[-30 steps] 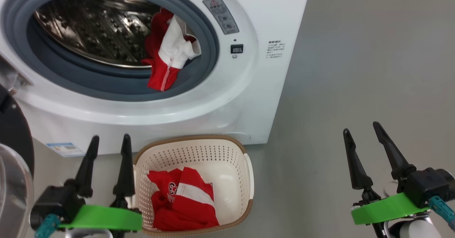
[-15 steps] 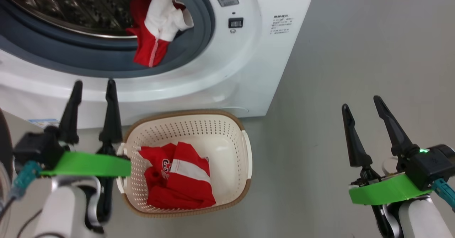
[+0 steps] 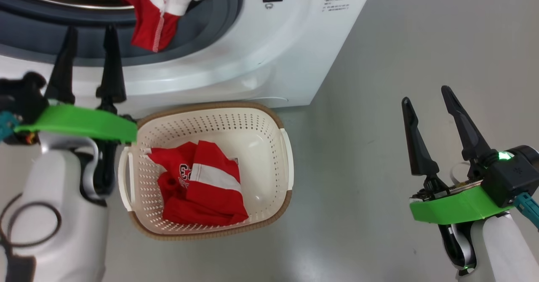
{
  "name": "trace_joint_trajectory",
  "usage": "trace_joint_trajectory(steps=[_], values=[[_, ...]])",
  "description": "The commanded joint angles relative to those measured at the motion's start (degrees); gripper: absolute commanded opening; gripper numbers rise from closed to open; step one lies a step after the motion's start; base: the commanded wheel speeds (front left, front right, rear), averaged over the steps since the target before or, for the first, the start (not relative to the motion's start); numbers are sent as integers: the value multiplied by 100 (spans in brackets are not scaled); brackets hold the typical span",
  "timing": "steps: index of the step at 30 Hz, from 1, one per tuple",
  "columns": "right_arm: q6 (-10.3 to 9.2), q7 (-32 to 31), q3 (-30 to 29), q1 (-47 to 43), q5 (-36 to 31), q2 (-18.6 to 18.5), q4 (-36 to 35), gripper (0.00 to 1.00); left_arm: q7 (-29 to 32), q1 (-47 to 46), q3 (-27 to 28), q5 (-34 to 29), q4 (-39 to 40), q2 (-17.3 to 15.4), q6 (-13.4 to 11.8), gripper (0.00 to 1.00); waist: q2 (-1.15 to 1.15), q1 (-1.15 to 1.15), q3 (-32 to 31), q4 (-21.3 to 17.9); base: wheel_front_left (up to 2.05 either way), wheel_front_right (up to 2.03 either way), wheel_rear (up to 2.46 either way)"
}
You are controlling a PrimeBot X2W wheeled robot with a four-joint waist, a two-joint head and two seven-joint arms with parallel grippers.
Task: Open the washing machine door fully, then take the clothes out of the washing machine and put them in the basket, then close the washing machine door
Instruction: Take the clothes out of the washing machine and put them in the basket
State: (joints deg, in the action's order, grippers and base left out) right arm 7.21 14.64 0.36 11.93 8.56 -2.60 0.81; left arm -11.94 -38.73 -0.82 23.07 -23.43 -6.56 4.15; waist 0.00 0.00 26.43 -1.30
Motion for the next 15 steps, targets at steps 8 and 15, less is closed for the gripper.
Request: trace_joint_trajectory(steps=[8, 15], values=[[28, 36, 85, 240, -40, -28, -37, 100, 175, -1128, 180, 322, -937, -355, 170, 100, 0, 0, 324, -135, 0, 0, 0], [28, 36, 84, 362, -39, -28, 31, 100, 771, -2065, 137, 1046, -1834, -351, 312, 100, 0, 0, 467, -278, 0, 0, 0]])
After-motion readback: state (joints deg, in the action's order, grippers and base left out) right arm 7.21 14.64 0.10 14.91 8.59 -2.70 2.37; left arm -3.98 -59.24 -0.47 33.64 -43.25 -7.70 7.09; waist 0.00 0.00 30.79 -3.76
